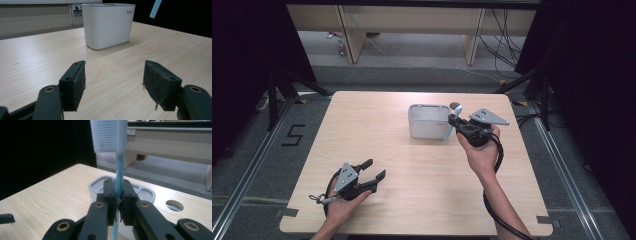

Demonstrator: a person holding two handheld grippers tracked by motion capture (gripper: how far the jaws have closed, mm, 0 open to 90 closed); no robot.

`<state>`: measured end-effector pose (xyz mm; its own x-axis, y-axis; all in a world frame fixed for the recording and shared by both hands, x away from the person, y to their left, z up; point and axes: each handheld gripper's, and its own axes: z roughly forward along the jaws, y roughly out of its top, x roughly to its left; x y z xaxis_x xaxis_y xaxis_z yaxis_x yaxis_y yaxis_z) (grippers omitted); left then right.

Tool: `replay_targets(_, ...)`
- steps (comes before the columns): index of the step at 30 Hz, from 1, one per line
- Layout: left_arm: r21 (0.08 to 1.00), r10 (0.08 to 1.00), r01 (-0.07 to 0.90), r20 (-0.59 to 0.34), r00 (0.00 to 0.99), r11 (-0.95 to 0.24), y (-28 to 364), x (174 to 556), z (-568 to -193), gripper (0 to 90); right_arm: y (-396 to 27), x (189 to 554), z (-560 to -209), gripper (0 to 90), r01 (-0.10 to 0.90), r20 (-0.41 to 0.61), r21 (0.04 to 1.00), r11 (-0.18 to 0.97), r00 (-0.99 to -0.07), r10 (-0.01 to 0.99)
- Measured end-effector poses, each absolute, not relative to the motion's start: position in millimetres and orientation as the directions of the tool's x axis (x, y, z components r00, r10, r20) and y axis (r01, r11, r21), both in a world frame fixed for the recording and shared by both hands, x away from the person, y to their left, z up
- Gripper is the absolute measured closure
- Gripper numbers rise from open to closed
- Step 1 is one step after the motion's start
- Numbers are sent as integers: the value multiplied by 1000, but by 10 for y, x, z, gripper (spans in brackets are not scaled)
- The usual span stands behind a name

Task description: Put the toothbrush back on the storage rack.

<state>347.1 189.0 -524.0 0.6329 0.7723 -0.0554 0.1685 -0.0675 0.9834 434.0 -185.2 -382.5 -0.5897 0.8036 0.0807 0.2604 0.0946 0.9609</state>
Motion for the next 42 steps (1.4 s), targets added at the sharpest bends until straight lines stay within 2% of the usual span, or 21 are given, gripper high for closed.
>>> replay_targets(4,983,773,169,-56,632,-68,1886,3469,-5240,340,-1842,4368,-3805,852,264,92,961,82,-587,804)
replay_targets(6,983,773,169,-56,632,-67,1886,3469,-5240,340,-1852,4390,-3799,852,240,62,966,97,-578,814)
replay_targets(8,983,773,169,-57,632,-66,1888,3470,-5240,340,-1841,4397,-3795,851,266,96,961,77,-582,807)
replay_targets(11,984,773,168,-58,632,-64,1889,3470,-5241,340,-1860,4425,-3787,851,256,76,962,91,-574,815)
replay_targets(42,983,773,169,-54,632,-69,1886,3467,-5239,345,-1831,4655,-3683,850,229,98,973,29,-524,846)
